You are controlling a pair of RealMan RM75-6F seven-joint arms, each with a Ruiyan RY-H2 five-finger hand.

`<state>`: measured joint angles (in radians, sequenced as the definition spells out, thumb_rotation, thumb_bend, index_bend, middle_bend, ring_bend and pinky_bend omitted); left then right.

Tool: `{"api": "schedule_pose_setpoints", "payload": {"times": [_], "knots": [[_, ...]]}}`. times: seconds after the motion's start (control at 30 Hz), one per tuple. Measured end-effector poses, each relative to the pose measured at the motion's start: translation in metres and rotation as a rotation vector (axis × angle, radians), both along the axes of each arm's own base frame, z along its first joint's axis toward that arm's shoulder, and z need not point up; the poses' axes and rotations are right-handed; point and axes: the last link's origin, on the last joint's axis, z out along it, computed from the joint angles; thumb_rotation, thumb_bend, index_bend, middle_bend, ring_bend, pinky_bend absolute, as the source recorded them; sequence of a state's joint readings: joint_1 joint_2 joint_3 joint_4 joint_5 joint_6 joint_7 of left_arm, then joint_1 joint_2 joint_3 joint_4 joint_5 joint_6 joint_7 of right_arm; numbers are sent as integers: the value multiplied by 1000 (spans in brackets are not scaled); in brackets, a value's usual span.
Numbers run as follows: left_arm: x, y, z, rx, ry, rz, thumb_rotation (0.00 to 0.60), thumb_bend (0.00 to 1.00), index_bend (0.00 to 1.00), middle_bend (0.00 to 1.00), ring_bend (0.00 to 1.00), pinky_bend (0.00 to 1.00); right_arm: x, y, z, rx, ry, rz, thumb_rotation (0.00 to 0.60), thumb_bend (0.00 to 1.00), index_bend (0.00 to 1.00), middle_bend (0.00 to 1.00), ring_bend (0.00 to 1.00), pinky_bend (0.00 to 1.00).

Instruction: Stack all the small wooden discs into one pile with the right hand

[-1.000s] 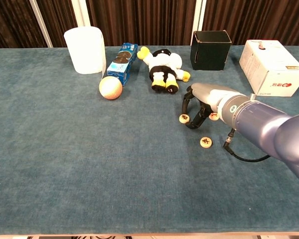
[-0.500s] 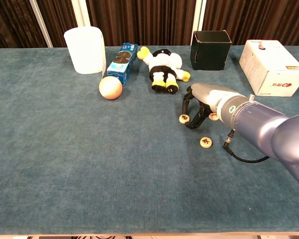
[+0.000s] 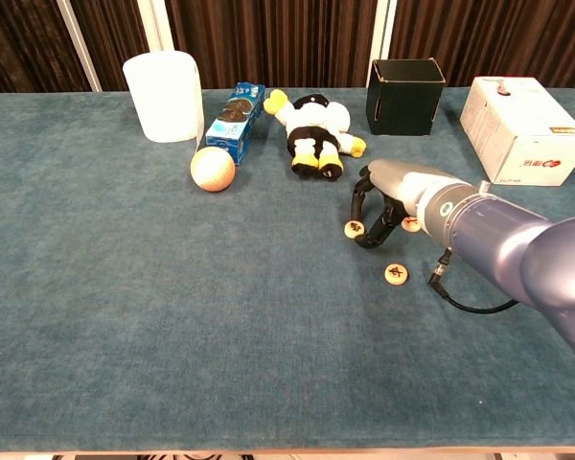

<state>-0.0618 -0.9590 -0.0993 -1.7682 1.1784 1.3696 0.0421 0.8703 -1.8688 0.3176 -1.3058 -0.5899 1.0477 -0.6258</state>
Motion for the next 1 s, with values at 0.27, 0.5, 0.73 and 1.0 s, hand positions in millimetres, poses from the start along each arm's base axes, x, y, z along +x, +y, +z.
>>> {"api": "schedule_pose_setpoints", "payload": {"times": [0.27,0.5,0.73,1.0], "knots": [[0,0,0,4,0,0,600,148,66,0,0,4,-2,-8,26,-22,8,-1,600,407,524,0,0,0],[0,-1,0,3,2,0,600,148,66,0,0,4,-15,-11,49,-32,55,-18,600,406,524,0,0,0],[1,-1,-1,2,3,1,600,148,67,0,0,4,-33,-12,68,-17,101,-59,600,406,524,0,0,0],[1,-1,-1,0,6,0,600,148,67,0,0,4,-45,-12,74,-8,104,-87,600,407,524,0,0,0]]}}
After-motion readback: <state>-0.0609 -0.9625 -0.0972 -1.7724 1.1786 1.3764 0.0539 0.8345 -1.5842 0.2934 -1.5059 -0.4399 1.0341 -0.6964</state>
